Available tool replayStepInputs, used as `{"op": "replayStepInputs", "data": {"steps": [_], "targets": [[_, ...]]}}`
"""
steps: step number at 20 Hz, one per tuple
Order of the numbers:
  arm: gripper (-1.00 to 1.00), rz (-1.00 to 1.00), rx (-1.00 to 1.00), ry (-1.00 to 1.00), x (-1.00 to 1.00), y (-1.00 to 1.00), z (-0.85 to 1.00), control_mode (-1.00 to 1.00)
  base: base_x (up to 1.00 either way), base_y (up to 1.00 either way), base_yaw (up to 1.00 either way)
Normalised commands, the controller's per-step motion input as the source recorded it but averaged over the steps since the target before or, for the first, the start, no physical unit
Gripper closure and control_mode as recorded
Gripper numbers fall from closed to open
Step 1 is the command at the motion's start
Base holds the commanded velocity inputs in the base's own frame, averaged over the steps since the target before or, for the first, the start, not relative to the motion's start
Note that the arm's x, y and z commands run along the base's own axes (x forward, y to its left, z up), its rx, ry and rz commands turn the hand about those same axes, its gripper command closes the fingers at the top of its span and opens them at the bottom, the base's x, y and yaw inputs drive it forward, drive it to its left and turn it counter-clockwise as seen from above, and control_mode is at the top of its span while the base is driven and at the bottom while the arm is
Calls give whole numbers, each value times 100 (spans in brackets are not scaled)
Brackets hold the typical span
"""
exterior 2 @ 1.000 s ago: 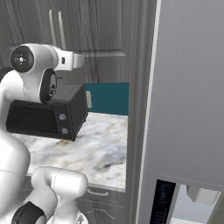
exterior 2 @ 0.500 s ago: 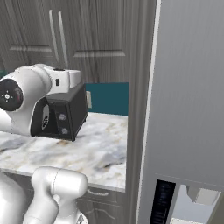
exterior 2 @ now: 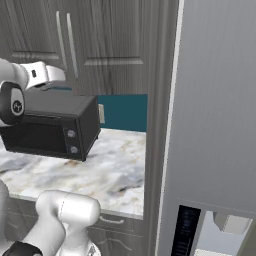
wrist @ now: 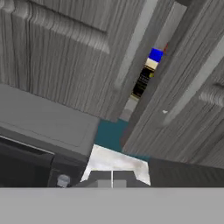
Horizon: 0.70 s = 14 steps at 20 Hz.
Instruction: Move the ketchup and mayonnaise from the cabinet to the dining counter.
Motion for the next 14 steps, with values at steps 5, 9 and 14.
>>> {"op": "replayStepInputs", "data": {"steps": [5, 9, 14], "targets": [[100, -19, -49, 1, 47, 35, -65, -100, 0, 0, 0], [100, -18, -38, -4, 58, 2, -55, -100, 0, 0, 0], [100, -11, -26, -12, 51, 0, -26, -100, 0, 0, 0]]}}
